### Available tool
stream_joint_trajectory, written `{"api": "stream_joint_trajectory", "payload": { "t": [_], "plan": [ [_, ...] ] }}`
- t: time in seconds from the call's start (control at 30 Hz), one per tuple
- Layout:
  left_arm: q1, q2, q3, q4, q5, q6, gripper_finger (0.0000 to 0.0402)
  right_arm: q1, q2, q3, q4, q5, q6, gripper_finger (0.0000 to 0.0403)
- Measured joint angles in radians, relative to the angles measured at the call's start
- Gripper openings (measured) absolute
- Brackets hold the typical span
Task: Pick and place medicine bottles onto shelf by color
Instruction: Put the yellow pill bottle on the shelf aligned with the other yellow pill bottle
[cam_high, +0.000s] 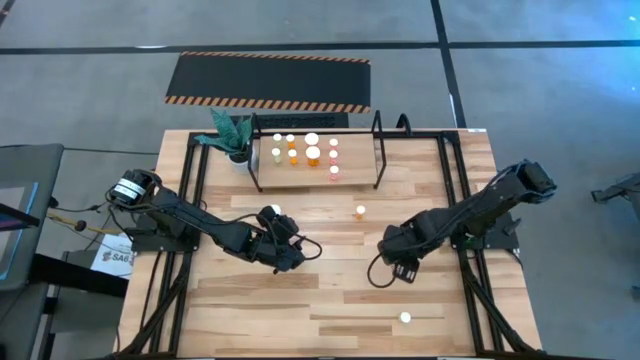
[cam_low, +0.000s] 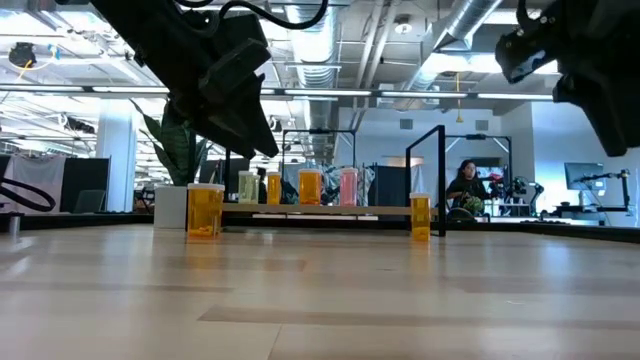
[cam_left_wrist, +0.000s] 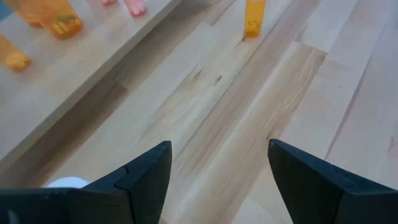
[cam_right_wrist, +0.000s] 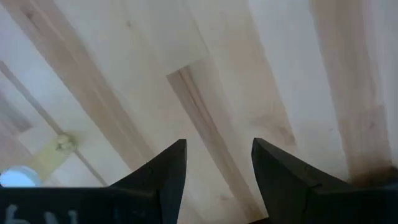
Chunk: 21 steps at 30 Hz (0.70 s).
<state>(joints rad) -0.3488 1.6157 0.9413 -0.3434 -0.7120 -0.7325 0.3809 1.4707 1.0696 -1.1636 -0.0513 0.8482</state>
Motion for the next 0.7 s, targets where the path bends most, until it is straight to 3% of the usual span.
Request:
{"api": "stream_joint_trajectory", "payload": {
  "t": [0.27, 0.7],
  "plan": [
    [-0.008, 0.000, 0.000, -0.001, 0.094, -0.032, 0.0254, 0.084, 0.019, 0.000, 0.075, -0.027, 0.030, 0.0207],
    [-0.109, 0.000, 0.000, 0.003, 0.128, -0.017, 0.0254, 0.319, 0.007, 0.018, 0.275, -0.031, 0.736, 0.0188]
  ]
}}
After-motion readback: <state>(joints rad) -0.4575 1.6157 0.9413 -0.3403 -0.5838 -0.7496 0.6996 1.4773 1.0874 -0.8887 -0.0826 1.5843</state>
